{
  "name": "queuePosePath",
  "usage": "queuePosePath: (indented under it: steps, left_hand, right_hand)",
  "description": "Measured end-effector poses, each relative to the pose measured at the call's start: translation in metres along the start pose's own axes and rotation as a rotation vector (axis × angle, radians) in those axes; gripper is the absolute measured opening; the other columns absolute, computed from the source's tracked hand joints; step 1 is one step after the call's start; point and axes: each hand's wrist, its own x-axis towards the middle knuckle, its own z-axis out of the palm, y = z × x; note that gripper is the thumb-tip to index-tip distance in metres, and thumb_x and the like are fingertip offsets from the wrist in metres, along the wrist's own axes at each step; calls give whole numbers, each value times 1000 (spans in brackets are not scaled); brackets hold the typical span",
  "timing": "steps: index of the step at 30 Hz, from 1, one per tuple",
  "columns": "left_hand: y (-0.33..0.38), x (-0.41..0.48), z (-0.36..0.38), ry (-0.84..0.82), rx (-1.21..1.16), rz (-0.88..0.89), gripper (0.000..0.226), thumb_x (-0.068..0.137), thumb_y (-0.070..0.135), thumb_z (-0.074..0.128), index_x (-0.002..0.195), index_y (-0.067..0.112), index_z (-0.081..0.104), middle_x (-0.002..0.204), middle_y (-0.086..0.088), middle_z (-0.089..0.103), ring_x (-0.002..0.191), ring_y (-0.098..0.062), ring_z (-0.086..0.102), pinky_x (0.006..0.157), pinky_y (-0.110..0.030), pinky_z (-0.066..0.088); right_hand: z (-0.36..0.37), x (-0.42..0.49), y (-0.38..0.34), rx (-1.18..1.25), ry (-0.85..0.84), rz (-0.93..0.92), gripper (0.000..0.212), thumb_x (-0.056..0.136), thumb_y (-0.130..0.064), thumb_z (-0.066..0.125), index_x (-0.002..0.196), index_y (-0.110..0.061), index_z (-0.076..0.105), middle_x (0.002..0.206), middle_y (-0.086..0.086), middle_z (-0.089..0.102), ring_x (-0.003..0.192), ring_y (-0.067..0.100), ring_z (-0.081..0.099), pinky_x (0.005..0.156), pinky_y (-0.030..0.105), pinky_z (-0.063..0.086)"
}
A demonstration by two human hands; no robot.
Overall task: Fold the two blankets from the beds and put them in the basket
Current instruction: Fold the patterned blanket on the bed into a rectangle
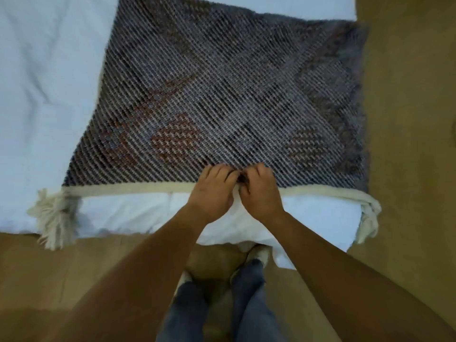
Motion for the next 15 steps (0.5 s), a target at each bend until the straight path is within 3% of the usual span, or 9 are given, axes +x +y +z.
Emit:
queuePosePath:
  steps: [3,6,9,11,13,15]
  left_hand:
    - [58,29,8,54,101,76,41,73,24,67,111,13,61,111,-9,62,106,-27,57,96,-39,40]
    - [103,55,19,-11,148,140,40,78,32,62,114,14,57,114,-7,58,107,-27,53,92,-38,39]
    - [134,79,33,-129,232,132,40,86,36,52,122,17,47,122,-5,48,113,-24,43,95,-37,32]
    - [148,89,35,-130,321,89,31,83,33,58,110,19,55,110,-2,55,101,-21,51,84,-34,40]
    - [156,102,36,-108,393,62,21,80,29,63,98,19,58,96,-1,58,87,-19,55,71,-31,42]
    - [157,110,38,-148,360,44,20,88,26,50,105,16,52,104,-4,54,94,-22,50,76,-33,37]
  right_hand:
    - [-32,-14,72,-24,127,192,19,81,-9,54,98,0,55,103,20,54,98,33,47,82,38,39]
    - [-55,-23,132,-109,93,279,20,83,-12,53,101,-3,53,107,18,53,100,31,47,83,37,40]
    - [-63,-25,176,-239,-63,132,25,82,-14,54,106,-8,51,111,14,51,102,30,47,85,37,38]
    - [-65,-21,187,-290,-106,22,24,81,-10,55,104,-9,52,107,13,53,99,30,50,78,38,39]
    - [-69,-16,194,-303,-60,-41,18,74,-3,62,91,-5,59,92,15,60,85,33,57,66,36,45]
    - [-72,-9,200,-255,-7,-52,16,65,2,68,79,-3,60,79,17,61,72,35,60,56,35,47]
